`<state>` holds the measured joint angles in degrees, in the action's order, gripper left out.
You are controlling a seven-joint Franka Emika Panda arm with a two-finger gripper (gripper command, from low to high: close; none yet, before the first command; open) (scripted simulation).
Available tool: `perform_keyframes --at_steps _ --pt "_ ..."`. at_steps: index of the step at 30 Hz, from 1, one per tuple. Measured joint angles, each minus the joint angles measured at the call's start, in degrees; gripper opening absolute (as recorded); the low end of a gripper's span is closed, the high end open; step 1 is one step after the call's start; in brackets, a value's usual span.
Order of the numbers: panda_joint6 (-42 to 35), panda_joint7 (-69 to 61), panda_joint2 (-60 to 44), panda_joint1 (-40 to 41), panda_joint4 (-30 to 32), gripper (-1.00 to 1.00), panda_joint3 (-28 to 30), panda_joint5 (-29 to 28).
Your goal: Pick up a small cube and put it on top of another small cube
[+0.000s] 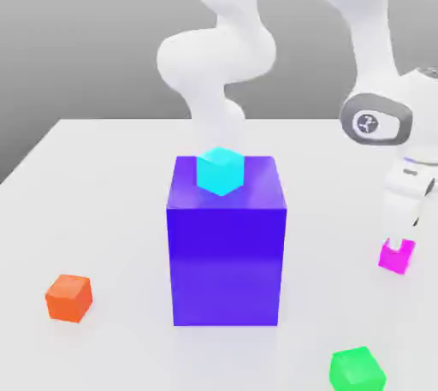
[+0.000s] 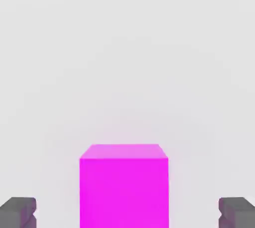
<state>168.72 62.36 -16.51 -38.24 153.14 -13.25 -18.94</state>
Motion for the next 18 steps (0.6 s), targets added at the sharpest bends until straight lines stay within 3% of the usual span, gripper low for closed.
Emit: perform_keyframes --at_steps 1,2,9,15,18 --pt "1.58 1.21 -1.99 -1.95 -0.48 0.00 2.28 -1.51" --pt "2.52 1.88 -3.15 -3.11 -0.75 -1.00 3.61 -2.34" --pt "2.44 1.95 -3.03 -2.99 -0.72 -1.00 3.48 -2.43" --pt "-5.82 -7.34 8.15 3.08 1.97 -1.00 -5.28 9.80" --pt "-8.99 -11.52 8.88 5.95 -0.58 -1.00 -4.35 12.21"
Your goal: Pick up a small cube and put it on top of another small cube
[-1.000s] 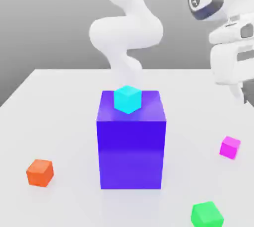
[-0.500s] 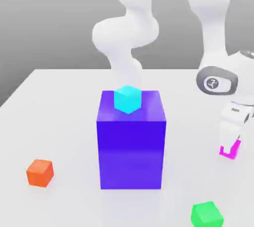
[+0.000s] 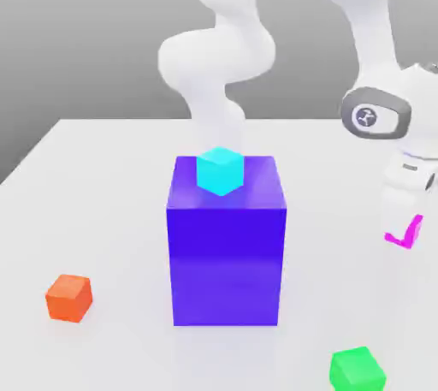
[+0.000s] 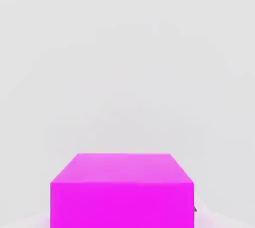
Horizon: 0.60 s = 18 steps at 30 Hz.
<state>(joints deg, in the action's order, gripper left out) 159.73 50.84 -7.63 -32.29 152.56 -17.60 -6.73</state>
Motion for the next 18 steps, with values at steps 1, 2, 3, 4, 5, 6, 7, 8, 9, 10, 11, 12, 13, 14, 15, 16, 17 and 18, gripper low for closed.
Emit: perform_keyframes --at_steps 1,2,3,4,5,6,7,8,9,10,11,12,13,14,15,16,17,18 --pt "-0.93 -1.27 -0.26 1.08 -1.20 -1.00 0.69 0.35" --pt "-1.84 -2.53 -0.56 2.18 -2.44 -1.00 1.42 0.66" --pt "-2.75 -3.78 -0.90 3.28 -3.70 -1.00 2.18 0.94" --pt "-3.65 -5.04 -1.24 4.40 -4.98 -1.00 2.94 1.22" --pt "-4.55 -6.31 -1.60 5.50 -6.25 -1.00 3.74 1.51" --pt "-5.42 -7.54 -1.95 6.62 -7.52 -1.00 4.52 1.76" --pt "-6.33 -8.82 -2.31 7.76 -8.80 -1.00 5.29 2.06" --pt "-7.23 -10.09 -2.67 8.90 -10.09 -1.00 6.06 2.35" --pt "-8.14 -11.37 -3.03 10.05 -11.37 -1.00 6.83 2.64" --pt "-9.04 -12.64 -3.39 11.20 -12.65 -1.00 7.61 2.93" --pt "-9.93 -13.91 -3.74 12.36 -13.93 -1.00 8.38 3.23" --pt "-10.83 -15.19 -4.11 13.52 -15.21 -1.00 9.16 3.53" --pt "-11.72 -16.47 -4.46 14.57 -16.49 -1.00 10.06 3.84" --pt "-12.59 -17.75 -4.84 15.74 -17.76 -1.00 10.82 4.16" --pt "-12.82 -18.66 -5.61 16.62 -18.77 -1.00 11.45 4.30" --pt "-11.96 -18.97 -7.03 17.01 -19.34 -1.00 11.86 4.17" --pt "-10.56 -18.98 -8.78 17.11 -19.68 -1.00 12.19 3.89" --pt "-8.89 -18.86 -10.69 17.01 -19.92 -1.00 12.53 3.58"
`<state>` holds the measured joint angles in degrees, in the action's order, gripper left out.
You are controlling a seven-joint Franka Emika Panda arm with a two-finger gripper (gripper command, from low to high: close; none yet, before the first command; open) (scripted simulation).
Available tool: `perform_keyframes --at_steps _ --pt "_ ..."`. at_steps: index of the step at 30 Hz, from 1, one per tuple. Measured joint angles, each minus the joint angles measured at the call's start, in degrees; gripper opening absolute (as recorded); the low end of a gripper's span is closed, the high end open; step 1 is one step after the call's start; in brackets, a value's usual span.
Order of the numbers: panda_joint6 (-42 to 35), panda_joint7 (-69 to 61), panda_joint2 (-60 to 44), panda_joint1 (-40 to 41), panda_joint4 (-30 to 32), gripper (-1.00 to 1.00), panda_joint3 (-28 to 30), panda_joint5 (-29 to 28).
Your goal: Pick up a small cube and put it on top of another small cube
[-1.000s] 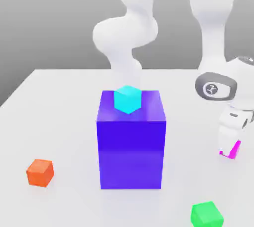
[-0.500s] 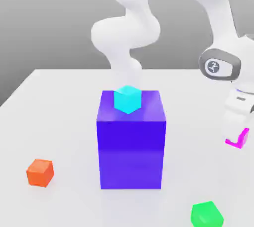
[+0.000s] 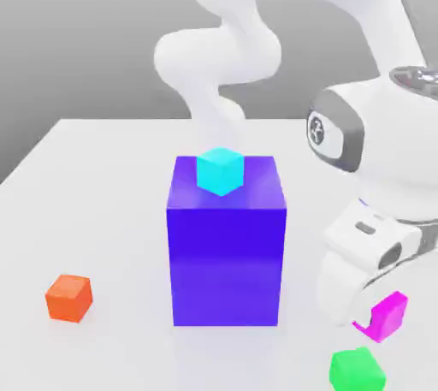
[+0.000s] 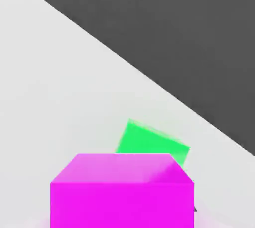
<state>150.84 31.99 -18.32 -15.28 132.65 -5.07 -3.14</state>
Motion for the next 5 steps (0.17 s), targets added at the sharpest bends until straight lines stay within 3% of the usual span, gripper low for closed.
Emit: perform_keyframes --at_steps 1,2,5 --pt "1.81 0.20 -2.00 -0.15 -0.18 -1.00 0.31 -0.35" --pt "2.82 0.32 -3.10 -0.24 -0.27 1.00 0.48 -0.55" --pt "2.82 0.32 -3.10 -0.24 -0.27 1.00 0.48 -0.55"
